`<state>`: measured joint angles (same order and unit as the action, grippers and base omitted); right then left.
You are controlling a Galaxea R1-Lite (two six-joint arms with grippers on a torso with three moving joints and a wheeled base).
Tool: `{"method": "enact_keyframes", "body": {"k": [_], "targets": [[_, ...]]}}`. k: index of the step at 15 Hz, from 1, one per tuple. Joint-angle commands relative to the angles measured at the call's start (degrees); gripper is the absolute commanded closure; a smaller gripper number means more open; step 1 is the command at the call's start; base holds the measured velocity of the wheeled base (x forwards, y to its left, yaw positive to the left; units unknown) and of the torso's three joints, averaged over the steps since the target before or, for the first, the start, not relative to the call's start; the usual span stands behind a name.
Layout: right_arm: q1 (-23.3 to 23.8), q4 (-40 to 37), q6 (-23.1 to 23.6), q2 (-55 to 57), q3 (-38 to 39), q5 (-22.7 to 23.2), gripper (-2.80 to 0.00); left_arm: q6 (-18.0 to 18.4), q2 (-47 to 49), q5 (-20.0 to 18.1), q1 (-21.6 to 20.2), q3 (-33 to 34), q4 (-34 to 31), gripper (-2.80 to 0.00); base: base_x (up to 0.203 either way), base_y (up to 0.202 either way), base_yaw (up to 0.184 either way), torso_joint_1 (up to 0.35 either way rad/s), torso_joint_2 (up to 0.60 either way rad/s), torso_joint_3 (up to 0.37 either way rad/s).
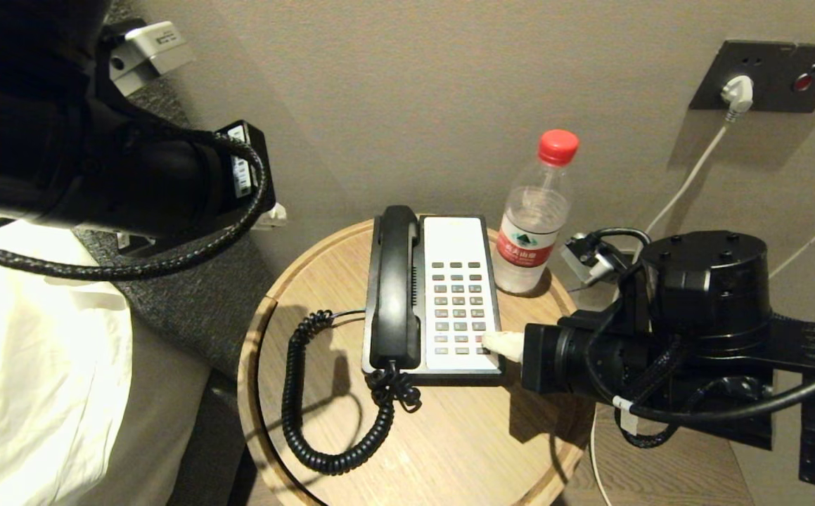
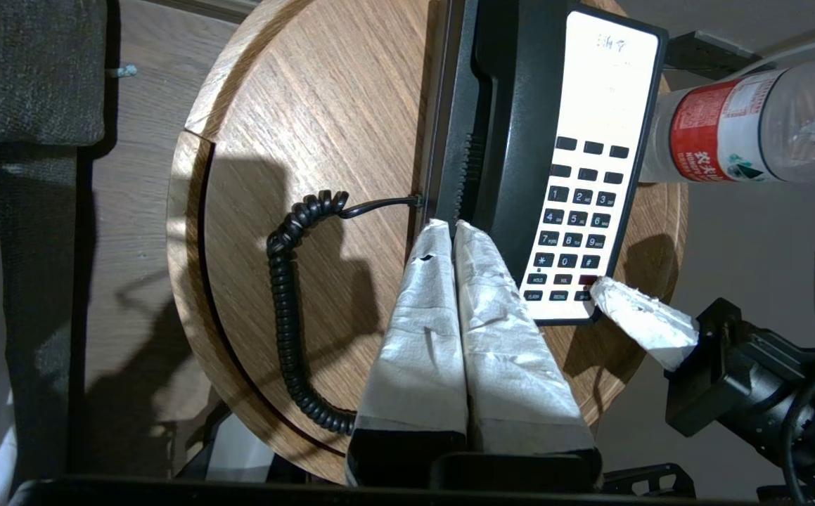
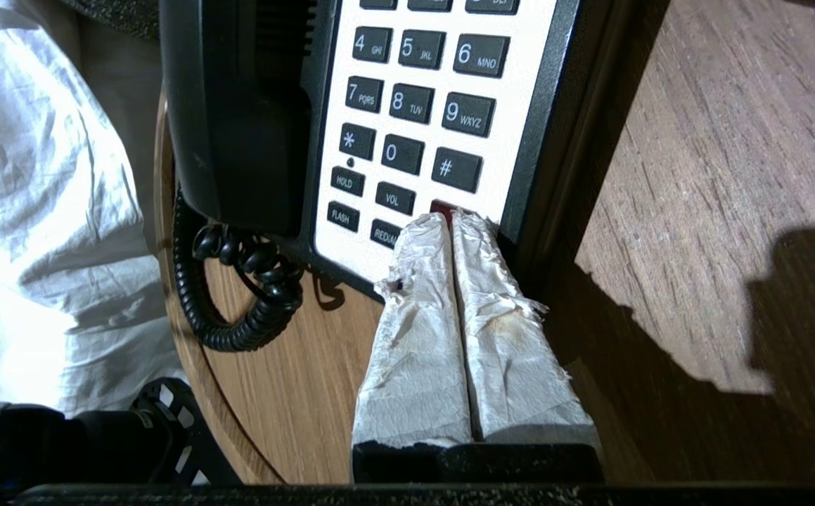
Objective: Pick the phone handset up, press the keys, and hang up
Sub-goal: End the call using the dial pad
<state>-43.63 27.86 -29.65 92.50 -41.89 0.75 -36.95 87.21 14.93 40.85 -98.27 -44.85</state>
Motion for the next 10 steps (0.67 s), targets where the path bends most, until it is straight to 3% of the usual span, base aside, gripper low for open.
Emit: {"method": "enact_keyframes", "body": {"k": [1, 10], "targets": [[-0.1, 0.2, -0.1, 0.2, 0.1, 0.0, 0.00, -0.2, -0.2, 0.2, 0.0, 0.1, -0.2, 0.00, 0.000, 0.000, 0.000, 0.000, 0.00, 0.000], [-0.1, 0.2, -0.1, 0.1, 0.4, 0.0, 0.00, -0.4, -0.4, -0.1, -0.1, 0.2, -0.2, 0.00, 0.000, 0.000, 0.000, 0.000, 0.00, 0.000]]}}
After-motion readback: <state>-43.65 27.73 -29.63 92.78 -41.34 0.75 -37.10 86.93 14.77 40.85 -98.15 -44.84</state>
